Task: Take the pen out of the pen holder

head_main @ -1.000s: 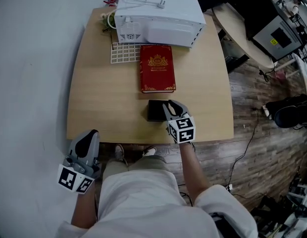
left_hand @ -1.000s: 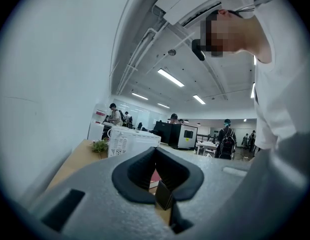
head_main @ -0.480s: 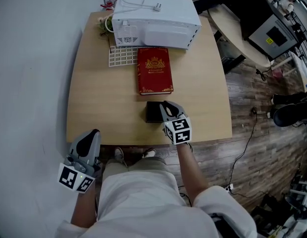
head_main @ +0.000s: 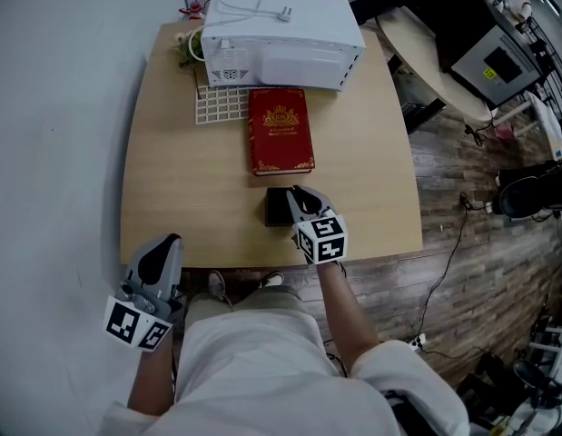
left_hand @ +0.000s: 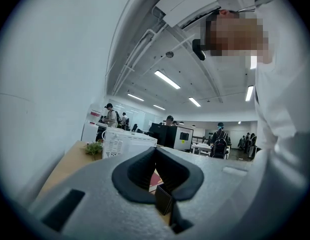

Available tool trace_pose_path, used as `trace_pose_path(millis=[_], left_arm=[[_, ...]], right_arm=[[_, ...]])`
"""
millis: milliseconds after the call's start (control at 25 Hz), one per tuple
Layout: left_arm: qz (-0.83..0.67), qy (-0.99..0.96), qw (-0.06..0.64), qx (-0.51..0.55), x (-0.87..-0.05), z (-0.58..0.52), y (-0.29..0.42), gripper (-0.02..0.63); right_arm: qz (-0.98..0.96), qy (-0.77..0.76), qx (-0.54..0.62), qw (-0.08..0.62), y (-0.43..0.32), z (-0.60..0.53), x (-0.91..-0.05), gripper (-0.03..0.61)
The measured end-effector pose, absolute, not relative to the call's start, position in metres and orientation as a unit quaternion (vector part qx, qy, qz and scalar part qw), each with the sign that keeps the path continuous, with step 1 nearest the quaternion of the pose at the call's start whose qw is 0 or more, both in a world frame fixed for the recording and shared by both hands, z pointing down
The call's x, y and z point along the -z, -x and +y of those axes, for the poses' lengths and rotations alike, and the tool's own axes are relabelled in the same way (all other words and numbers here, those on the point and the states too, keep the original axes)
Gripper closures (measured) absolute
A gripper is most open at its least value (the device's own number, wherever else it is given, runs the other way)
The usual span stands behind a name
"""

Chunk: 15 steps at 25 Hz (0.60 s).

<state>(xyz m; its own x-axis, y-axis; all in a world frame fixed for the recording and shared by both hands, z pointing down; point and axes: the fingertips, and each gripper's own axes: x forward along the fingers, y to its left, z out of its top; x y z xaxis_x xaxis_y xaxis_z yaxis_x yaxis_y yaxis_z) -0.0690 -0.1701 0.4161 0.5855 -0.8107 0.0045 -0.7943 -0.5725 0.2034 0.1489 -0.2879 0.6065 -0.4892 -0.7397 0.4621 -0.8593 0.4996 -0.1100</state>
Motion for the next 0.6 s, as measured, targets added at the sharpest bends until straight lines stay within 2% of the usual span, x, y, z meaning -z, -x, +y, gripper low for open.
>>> trace_pose_path(millis=[600], left_arm=[[-0.410, -0.905, 0.097, 0.058, -0.413, -0.195, 0.067, 0.601]], right_arm=[[-0.832, -0.485, -0.179, 0.200, -0.141, -0.287, -0.607, 0.526]])
